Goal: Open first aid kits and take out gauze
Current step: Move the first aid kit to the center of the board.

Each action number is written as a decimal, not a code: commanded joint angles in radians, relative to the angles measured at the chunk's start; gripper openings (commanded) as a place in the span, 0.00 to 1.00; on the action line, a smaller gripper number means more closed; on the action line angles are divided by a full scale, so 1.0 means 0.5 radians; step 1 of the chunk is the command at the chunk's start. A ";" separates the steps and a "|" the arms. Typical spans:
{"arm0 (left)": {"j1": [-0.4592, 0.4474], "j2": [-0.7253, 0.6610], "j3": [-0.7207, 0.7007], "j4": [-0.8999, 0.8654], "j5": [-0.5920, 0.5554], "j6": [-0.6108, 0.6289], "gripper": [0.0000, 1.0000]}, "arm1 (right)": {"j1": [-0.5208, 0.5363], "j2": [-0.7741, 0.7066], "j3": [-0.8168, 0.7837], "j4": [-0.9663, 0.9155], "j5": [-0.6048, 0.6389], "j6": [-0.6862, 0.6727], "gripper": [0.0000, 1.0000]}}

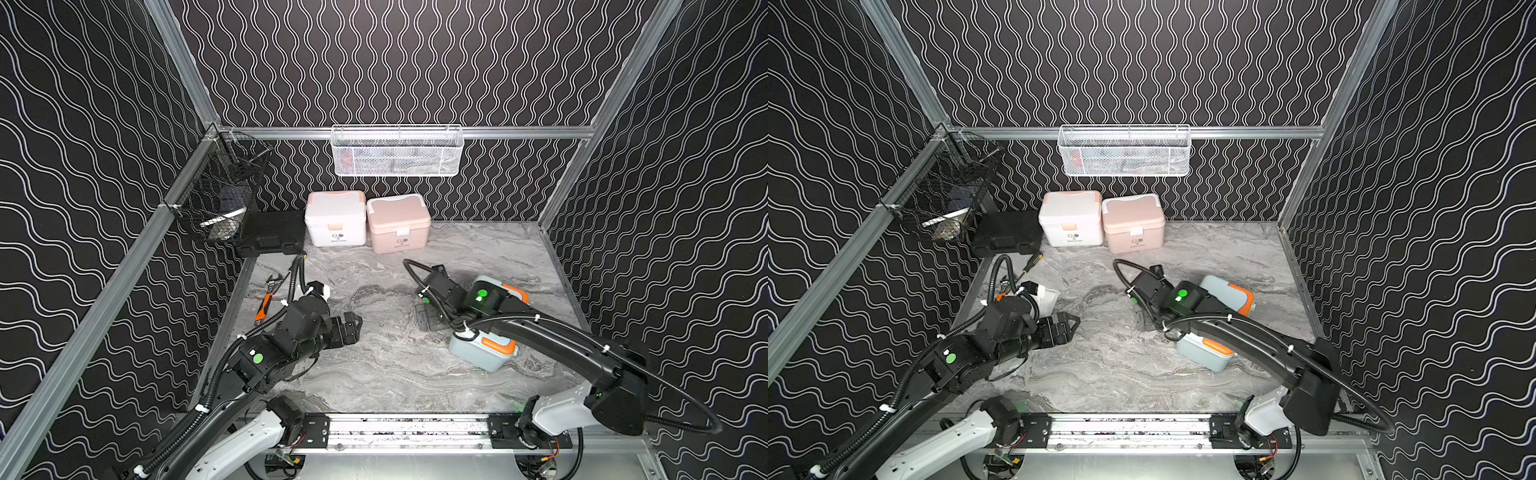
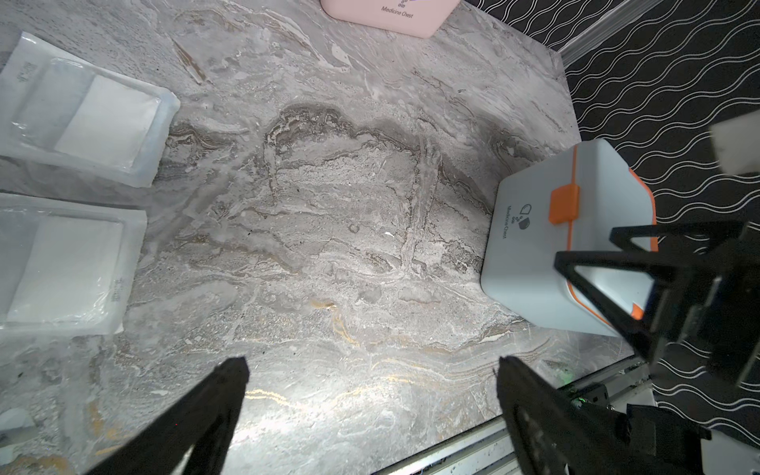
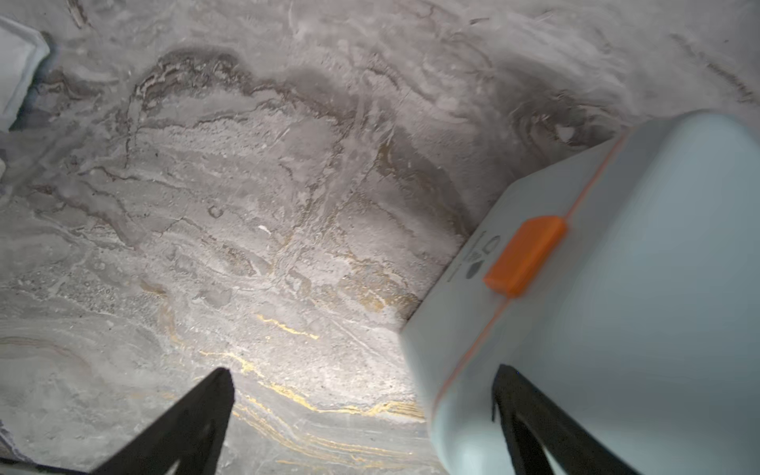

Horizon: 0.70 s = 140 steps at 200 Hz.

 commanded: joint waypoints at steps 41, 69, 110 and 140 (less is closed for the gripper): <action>0.001 0.021 -0.021 0.079 0.022 -0.007 0.99 | -0.038 0.150 -0.113 -0.093 0.254 0.535 0.90; 0.002 0.026 -0.030 0.107 0.042 -0.010 0.99 | -0.201 0.060 -0.243 -0.172 0.277 0.661 0.87; -0.001 0.083 -0.048 0.168 0.104 -0.010 0.99 | -0.459 -0.203 -0.504 -0.127 0.241 0.702 0.86; 0.002 0.127 -0.063 0.217 0.126 0.000 0.99 | -0.664 -0.291 -0.567 -0.085 0.277 0.601 0.86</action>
